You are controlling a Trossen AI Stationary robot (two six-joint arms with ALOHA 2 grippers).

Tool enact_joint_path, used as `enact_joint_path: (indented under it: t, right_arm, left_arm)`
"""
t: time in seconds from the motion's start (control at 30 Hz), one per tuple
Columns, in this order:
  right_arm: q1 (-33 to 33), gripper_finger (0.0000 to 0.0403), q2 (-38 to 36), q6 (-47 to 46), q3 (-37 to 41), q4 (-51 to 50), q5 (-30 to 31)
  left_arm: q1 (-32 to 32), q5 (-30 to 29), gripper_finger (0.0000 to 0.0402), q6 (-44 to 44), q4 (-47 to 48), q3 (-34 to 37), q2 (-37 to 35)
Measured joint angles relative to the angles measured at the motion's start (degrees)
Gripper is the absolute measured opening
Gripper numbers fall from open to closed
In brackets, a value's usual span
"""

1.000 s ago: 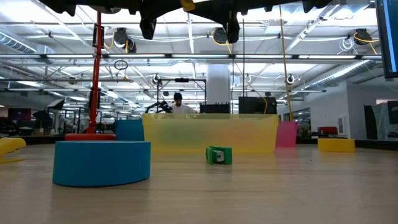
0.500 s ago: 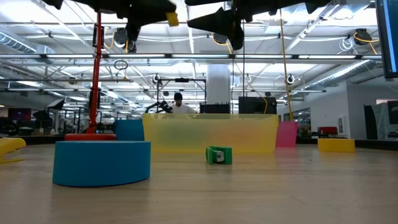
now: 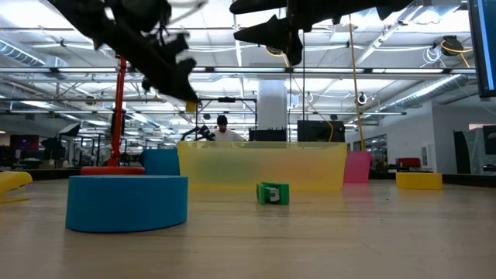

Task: Pick and place Stapler, Stapler remover, tape
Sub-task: Put the right yellow stapler into the blue bin, then put the yellow stapler into the blue bin

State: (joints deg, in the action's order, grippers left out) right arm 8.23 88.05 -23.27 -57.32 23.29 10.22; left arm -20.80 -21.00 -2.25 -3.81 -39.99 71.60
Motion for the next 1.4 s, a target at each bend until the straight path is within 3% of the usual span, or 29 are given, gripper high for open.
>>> enact_joint_path:
  t: [0.13, 0.33, 0.63, 0.9, 1.23, 1.4]
  right_arm:
    - [-1.32, 0.0199, 0.0, -0.02, 0.0, -0.04, 0.01]
    - [-3.2, 0.02, 0.0, -0.04, 0.0, -0.04, 0.02]
    - [-5.25, 0.02, 0.0, -0.83, 0.0, -0.02, 0.0]
    - [-5.58, 0.0205, 0.0, -2.19, 0.0, -0.02, -0.02]
    - [-5.58, 0.0208, 0.0, -2.19, 0.0, -0.02, -0.04]
    - [-5.58, 0.0206, 0.0, -2.19, 0.0, -0.02, -0.05]
  left_arm:
    - [-9.26, 10.11, 0.007, 0.87, -0.2, -0.04, 6.07]
    - [-16.16, 18.34, 0.0071, 0.6, -1.18, -0.02, 12.31]
    - [-17.33, 19.04, 0.0072, 6.69, 0.63, -0.04, 16.46]
    - [-17.33, 19.06, 0.0077, 6.92, 0.67, -0.04, 17.39]
    - [-17.44, 19.02, 0.019, 6.66, 0.55, -0.04, 17.14]
    - [-17.44, 19.0, 0.023, 6.24, 1.52, -0.8, 13.46]
